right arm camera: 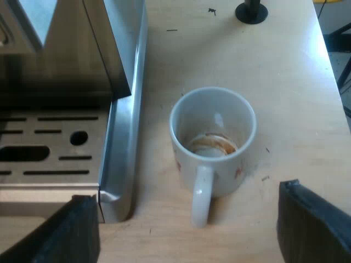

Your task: Remove mug from coffee machine

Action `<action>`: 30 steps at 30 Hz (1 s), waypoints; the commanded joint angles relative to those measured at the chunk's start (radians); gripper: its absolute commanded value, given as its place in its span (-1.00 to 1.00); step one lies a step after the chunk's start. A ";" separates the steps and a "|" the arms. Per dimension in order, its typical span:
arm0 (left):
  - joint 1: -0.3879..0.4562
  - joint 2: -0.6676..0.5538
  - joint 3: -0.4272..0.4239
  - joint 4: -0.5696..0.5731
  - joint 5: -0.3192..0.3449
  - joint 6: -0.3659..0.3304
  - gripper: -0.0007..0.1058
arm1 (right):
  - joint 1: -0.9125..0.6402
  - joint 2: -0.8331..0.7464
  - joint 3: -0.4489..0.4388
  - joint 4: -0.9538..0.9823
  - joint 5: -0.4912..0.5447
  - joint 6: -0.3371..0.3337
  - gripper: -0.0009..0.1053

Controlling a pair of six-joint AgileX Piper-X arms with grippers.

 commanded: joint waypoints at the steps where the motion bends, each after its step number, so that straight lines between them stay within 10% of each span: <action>1: 0.064 0.003 -0.014 0.003 -0.020 -0.011 0.26 | -0.004 0.037 -0.052 0.034 -0.015 -0.007 0.31; 14: 0.376 0.000 -0.093 0.228 0.035 -0.008 0.26 | -0.006 0.133 -0.074 -0.008 -0.100 -0.007 0.31; 25: 0.386 -0.097 -0.093 0.321 0.033 0.086 0.26 | -0.250 0.117 -0.076 -0.002 -0.215 -0.010 0.31; 30: 0.386 -0.124 -0.093 0.338 0.017 0.106 0.26 | -0.363 0.060 -0.076 0.060 -0.216 -0.112 0.31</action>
